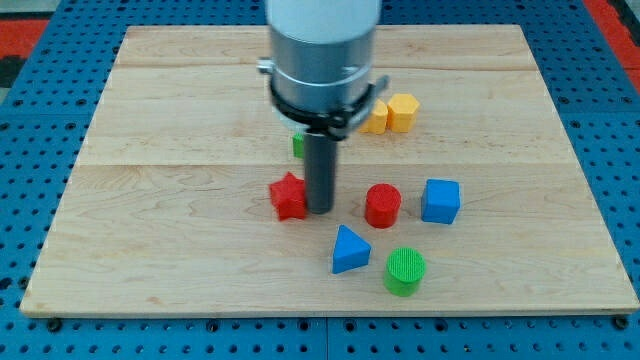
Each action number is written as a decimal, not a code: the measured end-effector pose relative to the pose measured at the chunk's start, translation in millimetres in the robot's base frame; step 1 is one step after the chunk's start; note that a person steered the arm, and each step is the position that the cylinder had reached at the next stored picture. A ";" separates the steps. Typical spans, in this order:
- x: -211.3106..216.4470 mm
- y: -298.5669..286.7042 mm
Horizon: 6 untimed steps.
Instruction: Push the red circle into the blue cube
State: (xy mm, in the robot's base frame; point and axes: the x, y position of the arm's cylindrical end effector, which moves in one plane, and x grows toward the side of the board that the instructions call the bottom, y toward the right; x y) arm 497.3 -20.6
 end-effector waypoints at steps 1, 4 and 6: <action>-3.4 -8.4; 59.7 116.8; 28.7 136.0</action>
